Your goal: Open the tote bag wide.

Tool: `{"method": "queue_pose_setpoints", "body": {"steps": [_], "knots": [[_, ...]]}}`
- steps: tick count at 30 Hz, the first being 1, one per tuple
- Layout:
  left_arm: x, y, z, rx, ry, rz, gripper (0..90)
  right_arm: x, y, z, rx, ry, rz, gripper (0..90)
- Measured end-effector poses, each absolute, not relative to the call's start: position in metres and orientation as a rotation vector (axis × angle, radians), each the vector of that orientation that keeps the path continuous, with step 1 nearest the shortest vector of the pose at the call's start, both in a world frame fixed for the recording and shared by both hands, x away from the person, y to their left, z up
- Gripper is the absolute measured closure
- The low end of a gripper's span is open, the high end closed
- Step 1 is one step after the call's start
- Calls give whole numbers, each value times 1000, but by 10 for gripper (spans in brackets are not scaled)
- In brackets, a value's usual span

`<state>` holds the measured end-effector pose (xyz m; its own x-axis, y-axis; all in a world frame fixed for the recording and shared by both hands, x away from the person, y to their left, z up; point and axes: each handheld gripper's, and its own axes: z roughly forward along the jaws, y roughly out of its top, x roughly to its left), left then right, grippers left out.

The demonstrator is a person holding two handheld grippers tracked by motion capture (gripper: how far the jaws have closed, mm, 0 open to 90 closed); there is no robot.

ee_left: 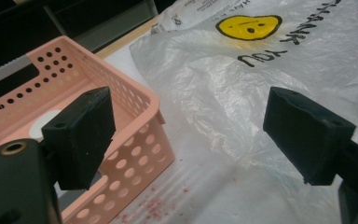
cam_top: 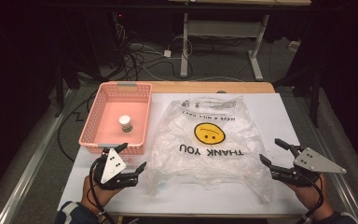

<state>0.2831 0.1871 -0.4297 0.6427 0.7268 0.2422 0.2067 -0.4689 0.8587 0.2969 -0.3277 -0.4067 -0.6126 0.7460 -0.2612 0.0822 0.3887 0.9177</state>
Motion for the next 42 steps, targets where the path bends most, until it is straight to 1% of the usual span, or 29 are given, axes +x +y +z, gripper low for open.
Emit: {"method": "queue_pose_setpoints", "body": {"steps": [3, 8, 14, 18, 23, 29, 30, 31, 33, 34, 36, 37, 41, 42], "knots": [[286, 179, -437, 2047, 731, 747, 163, 299, -328, -411, 719, 1985, 1245, 278], [284, 176, -439, 2058, 729, 741, 163, 304, -330, -415, 742, 1999, 1227, 296], [284, 181, -440, 2067, 737, 759, 174, 323, -334, -414, 795, 2000, 1185, 325], [283, 184, -440, 2072, 744, 756, 174, 352, -340, -411, 866, 1987, 1133, 330], [282, 185, -440, 2067, 735, 764, 174, 402, -341, -409, 949, 2018, 1070, 335], [283, 186, -441, 2072, 741, 746, 174, 463, -327, -414, 1019, 2060, 974, 386], [283, 186, -441, 2072, 741, 746, 174, 463, -327, -414, 1019, 2060, 974, 386], [283, 186, -441, 2077, 740, 746, 179, 480, -321, -418, 1032, 2081, 933, 401], [282, 185, -442, 2092, 735, 758, 183, 486, -319, -420, 1037, 2092, 920, 402], [282, 185, -442, 2093, 734, 756, 183, 501, -313, -424, 1034, 2111, 894, 441], [282, 186, -443, 2090, 733, 751, 183, 506, -311, -425, 1035, 2113, 876, 450], [283, 186, -443, 2088, 733, 749, 183, 521, -304, -430, 1068, 2133, 868, 464], [283, 187, -443, 2089, 731, 741, 183, 543, -293, -439, 1109, 2164, 808, 486], [283, 188, -444, 2087, 734, 735, 183, 545, -291, -440, 1111, 2167, 793, 513]]}}
